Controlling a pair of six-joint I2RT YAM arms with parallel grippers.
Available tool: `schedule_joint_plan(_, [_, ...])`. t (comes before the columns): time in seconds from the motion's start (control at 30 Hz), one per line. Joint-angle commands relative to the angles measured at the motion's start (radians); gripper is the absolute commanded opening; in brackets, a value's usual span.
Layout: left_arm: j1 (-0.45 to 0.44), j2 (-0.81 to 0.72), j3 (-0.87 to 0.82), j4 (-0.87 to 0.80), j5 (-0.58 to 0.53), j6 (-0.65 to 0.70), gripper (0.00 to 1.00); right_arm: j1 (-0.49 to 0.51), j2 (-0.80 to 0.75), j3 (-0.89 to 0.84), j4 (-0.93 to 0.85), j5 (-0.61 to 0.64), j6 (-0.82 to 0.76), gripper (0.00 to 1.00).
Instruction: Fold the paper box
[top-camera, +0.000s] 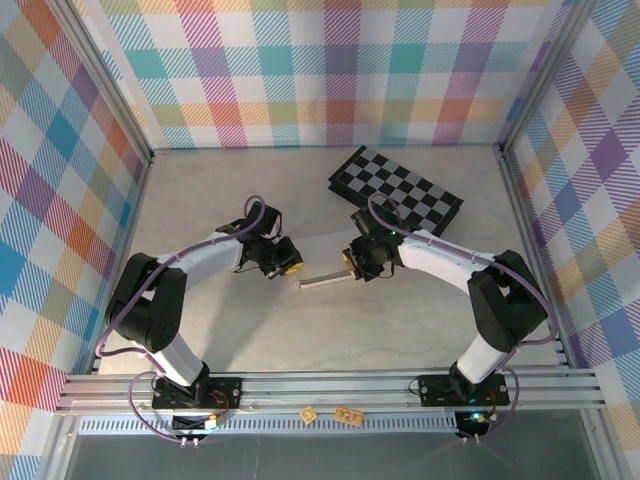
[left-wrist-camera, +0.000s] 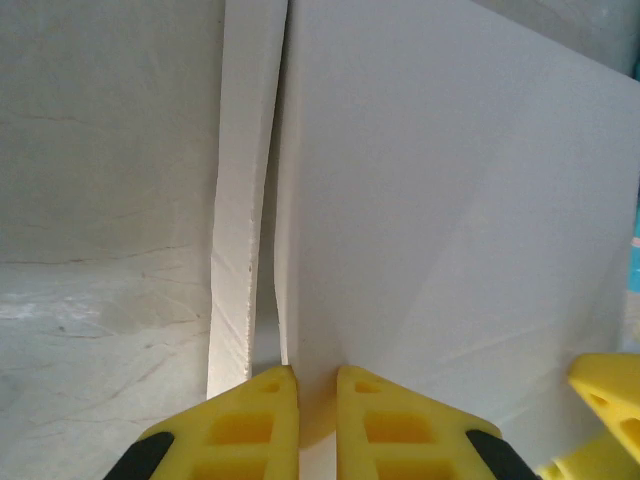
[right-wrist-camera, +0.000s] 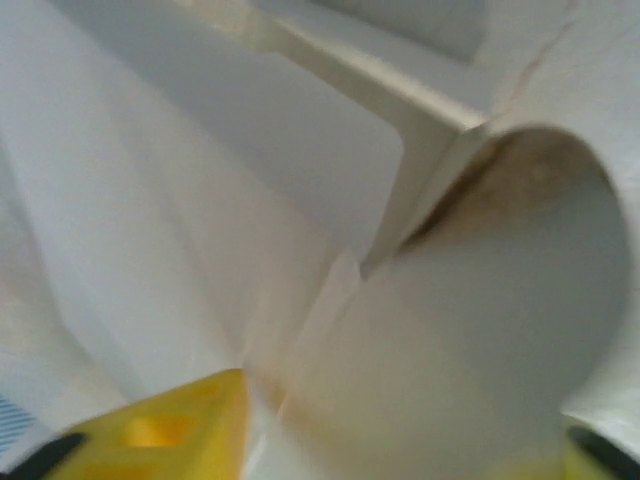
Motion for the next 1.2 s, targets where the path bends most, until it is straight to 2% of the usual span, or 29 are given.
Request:
schedule_joint_plan(0.0, [-0.003, 0.022, 0.006, -0.104, -0.043, 0.071, 0.12, -0.03, -0.079, 0.107, -0.196, 0.013, -0.229, 0.56])
schedule_joint_plan(0.07, [-0.003, 0.024, 0.015, -0.114, -0.048, 0.083, 0.12, -0.06, -0.115, 0.151, -0.26, -0.002, -0.35, 0.62])
schedule_joint_plan(0.23, [0.001, 0.034, 0.036, -0.121, -0.046, 0.095, 0.12, -0.164, -0.157, 0.196, -0.33, -0.079, -0.594, 0.64])
schedule_joint_plan(0.37, [0.003, 0.044, 0.053, -0.121, -0.04, 0.1, 0.12, -0.257, -0.042, 0.229, -0.323, -0.156, -0.839, 0.58])
schedule_joint_plan(0.47, [0.004, 0.05, 0.063, -0.125, -0.038, 0.104, 0.12, -0.269, 0.09, 0.281, -0.342, -0.206, -0.976, 0.51])
schedule_joint_plan(0.63, [0.006, 0.059, 0.07, -0.131, -0.037, 0.108, 0.12, -0.269, 0.189, 0.297, -0.308, -0.25, -1.03, 0.49])
schedule_joint_plan(0.8, [0.007, 0.075, 0.096, -0.165, -0.049, 0.132, 0.12, -0.266, 0.252, 0.298, -0.274, -0.287, -1.03, 0.41])
schedule_joint_plan(0.87, [0.007, 0.078, 0.117, -0.197, -0.062, 0.152, 0.17, -0.265, 0.258, 0.298, -0.286, -0.269, -1.04, 0.41])
schedule_joint_plan(1.0, [0.014, 0.086, 0.13, -0.213, -0.057, 0.166, 0.17, -0.266, 0.266, 0.277, -0.305, -0.232, -1.074, 0.46])
schedule_joint_plan(1.17, [0.014, 0.092, 0.133, -0.216, -0.052, 0.168, 0.19, -0.264, 0.259, 0.223, -0.227, -0.276, -1.085, 0.47])
